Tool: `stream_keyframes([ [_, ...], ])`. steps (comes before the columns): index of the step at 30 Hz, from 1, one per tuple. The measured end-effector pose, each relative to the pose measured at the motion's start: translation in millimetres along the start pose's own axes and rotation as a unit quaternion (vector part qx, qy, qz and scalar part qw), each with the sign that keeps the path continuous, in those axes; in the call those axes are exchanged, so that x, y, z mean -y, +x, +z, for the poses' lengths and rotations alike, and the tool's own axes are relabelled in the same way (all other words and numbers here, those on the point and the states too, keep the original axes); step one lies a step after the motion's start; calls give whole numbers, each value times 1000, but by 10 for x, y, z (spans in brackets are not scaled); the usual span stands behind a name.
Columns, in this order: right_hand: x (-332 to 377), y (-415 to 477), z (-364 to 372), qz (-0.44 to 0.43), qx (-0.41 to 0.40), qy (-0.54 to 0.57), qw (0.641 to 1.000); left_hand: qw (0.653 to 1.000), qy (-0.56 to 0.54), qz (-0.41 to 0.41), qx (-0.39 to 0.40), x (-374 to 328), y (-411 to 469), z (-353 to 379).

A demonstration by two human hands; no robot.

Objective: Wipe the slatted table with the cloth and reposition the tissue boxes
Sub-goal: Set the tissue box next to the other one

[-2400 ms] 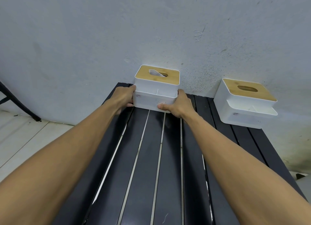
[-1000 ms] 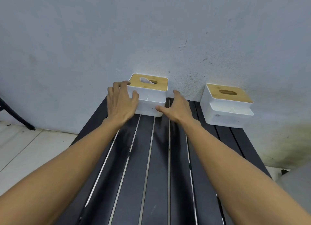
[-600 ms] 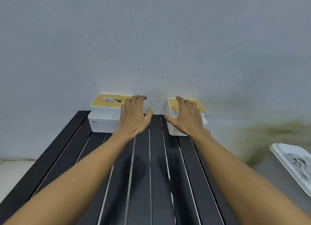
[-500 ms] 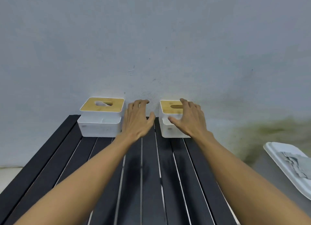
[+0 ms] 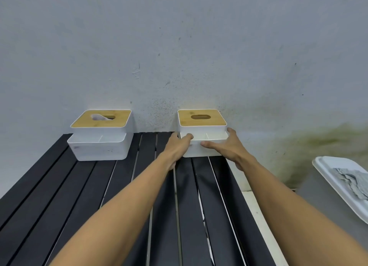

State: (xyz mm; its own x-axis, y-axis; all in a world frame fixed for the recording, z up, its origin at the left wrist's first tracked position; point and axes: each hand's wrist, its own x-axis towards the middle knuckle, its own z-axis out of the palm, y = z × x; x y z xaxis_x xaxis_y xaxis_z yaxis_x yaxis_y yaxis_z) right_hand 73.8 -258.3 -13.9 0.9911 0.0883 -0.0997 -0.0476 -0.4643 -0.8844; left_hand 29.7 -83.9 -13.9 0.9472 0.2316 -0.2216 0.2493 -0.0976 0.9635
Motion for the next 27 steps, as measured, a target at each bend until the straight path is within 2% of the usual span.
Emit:
stream_keyframes([
  [4, -6, 19, 70, -16, -27, -2, 1000, 1000, 28, 13, -3, 3, -12, -13],
  [9, 99, -67, 160, -56, -54, 0, 997, 1000, 9, 7, -6, 4, -59, -143],
  [16, 317, -149, 348, -133, -54, 3, 990, 996, 6, 69, -53, -67, -187, -543],
  [23, 359, -151, 589, -128, -17, -34, 991, 998, 11, -13, -56, 20, -267, -866],
  [27, 291, -152, 671, -113, -10, -28, 993, 998, -6, -23, -52, 103, -258, -890],
])
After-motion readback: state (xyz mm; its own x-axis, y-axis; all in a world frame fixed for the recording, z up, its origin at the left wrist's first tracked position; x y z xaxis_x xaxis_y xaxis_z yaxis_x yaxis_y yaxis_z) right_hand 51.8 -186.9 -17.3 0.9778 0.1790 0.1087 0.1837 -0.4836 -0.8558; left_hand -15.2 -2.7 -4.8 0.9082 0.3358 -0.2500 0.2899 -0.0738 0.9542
